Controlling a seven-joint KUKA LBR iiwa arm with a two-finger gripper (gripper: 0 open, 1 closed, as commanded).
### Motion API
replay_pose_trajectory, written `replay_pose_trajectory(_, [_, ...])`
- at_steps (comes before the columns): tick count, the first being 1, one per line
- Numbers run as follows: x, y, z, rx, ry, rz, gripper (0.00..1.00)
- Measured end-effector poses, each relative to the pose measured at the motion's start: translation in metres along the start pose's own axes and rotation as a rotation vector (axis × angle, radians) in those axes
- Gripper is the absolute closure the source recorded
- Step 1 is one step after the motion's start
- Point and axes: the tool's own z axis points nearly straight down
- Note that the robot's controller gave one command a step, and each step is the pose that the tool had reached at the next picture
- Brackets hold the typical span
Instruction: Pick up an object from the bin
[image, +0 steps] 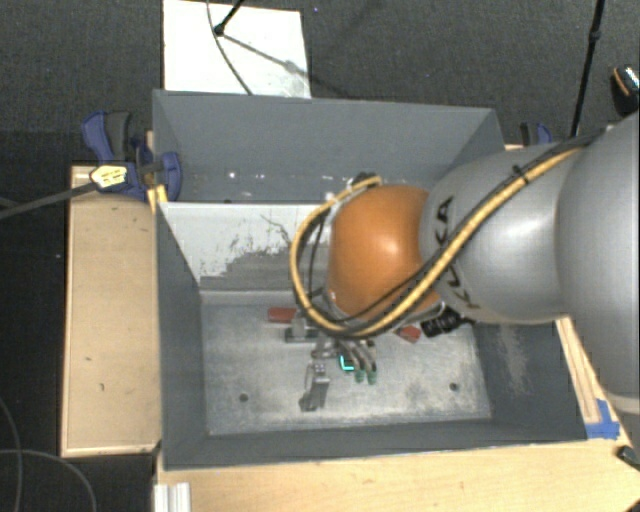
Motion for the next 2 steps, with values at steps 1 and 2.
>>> replay_pose_trajectory(1, [-0.052, -0.018, 0.069, 0.001, -0.007, -0.142, 0.00])
replay_pose_trajectory(2, [-0.066, -0.064, 0.074, 0.002, -0.012, -0.189, 0.00])
